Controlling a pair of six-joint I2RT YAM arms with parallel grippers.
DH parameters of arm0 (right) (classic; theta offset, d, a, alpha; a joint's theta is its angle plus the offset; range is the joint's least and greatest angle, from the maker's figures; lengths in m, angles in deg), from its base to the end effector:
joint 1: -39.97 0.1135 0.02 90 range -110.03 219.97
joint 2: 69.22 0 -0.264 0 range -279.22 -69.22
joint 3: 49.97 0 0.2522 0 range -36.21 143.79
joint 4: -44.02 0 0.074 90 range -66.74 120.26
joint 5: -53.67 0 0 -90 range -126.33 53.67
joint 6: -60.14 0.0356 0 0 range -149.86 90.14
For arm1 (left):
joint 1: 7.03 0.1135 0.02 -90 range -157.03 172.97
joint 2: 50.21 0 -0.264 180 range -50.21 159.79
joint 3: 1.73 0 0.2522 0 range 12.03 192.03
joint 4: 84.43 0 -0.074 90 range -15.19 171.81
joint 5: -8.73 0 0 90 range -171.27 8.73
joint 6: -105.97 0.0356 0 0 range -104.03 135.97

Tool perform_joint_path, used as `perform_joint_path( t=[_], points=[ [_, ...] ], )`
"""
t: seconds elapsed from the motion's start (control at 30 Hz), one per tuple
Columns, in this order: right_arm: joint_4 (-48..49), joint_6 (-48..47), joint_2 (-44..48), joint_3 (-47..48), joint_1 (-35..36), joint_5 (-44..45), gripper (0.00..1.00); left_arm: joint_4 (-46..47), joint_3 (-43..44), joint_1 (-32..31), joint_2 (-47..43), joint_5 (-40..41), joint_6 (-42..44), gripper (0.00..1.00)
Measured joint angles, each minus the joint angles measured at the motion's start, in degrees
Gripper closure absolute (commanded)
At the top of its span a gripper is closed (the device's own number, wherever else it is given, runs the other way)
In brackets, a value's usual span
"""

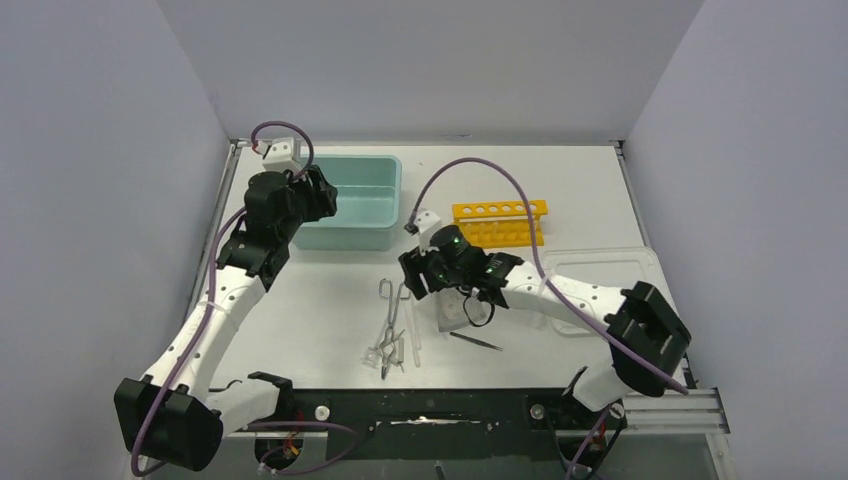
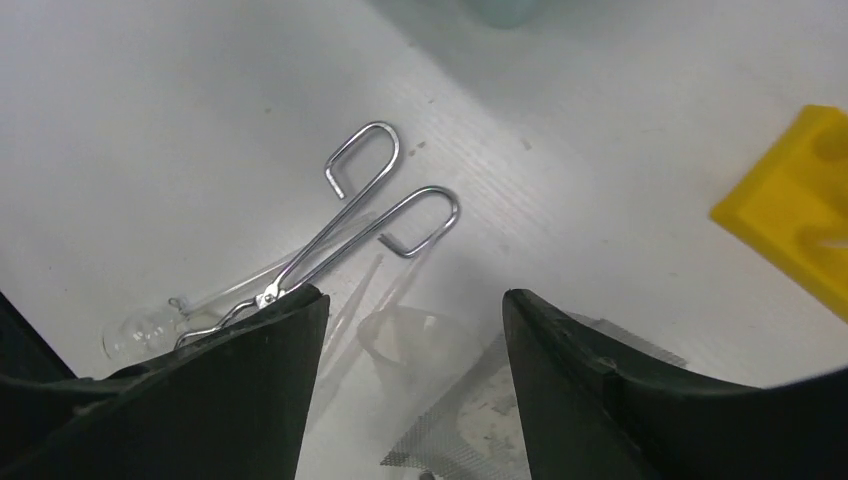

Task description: Organize the chemistry lab equipment

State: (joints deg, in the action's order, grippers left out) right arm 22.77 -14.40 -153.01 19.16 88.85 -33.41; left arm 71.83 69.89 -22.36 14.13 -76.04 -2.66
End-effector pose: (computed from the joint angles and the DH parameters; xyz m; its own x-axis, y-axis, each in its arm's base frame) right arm 0.2145 0.2430 0.2479 -0.5651 -0.2425 -0.7886 -0.5962 0.7808 0.1871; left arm 0.2524 -0.0658 0.3524 -0.3161 -0.2432 -0.9170 0.0823 0.9559 -0.2819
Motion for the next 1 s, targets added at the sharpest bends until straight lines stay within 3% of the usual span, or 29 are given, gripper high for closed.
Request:
perform_joint_path(
  t=[0.23,0.4,0.53,0.6,0.73,0.77,0.8,0.83,0.87,0.93,0.97,1.0],
  points=[
    [-5.9,0.0,-10.4,5.6,3.7,-2.1,0.36,-3.1,0.0,0.0,2.5,0.7,-1.7,0.5],
    [-7.6,0.6,-9.4,5.6,-0.3,-1.0,0.28,-2.7,0.0,-0.7,2.9,-1.0,-1.9,0.52],
    [-7.8,0.0,-3.4,5.5,-5.8,1.3,0.26,-1.3,0.2,-7.9,3.1,-0.2,-1.7,0.52],
    [-8.0,-0.2,0.3,5.5,-7.8,2.3,0.31,-0.6,1.2,-12.6,4.5,0.2,-1.4,0.56],
    [-8.4,-0.9,7.9,3.8,-10.9,2.7,0.44,3.1,3.5,-20.4,10.3,-2.4,-0.4,0.77],
    [-8.4,-1.2,10.0,2.2,-11.1,2.4,0.51,3.9,3.5,-21.4,11.8,-3.7,-0.4,0.86],
    [-8.3,-1.5,11.8,0.6,-11.0,1.9,0.64,4.6,3.5,-22.1,13.3,-5.0,-0.4,0.96],
    [-8.4,-1.7,14.4,-2.1,-10.5,1.0,0.76,5.2,3.4,-22.5,14.7,-6.1,-0.6,1.0],
    [-8.8,-2.2,15.9,-3.8,-9.9,0.5,0.83,5.7,3.3,-22.7,15.9,-6.8,-0.7,1.0],
    [-9.6,-1.7,18.7,-7.5,-6.9,0.1,0.81,6.2,3.1,-22.8,18.3,-7.3,-0.7,1.0],
    [-10.0,-1.4,19.4,-9.0,-4.7,-0.1,0.7,6.0,3.1,-22.8,19.2,-7.3,-0.7,0.89],
    [-10.4,-0.8,19.6,-10.0,-2.4,-0.1,0.61,5.8,3.1,-22.8,19.8,-7.2,-0.6,0.72]
  ],
)
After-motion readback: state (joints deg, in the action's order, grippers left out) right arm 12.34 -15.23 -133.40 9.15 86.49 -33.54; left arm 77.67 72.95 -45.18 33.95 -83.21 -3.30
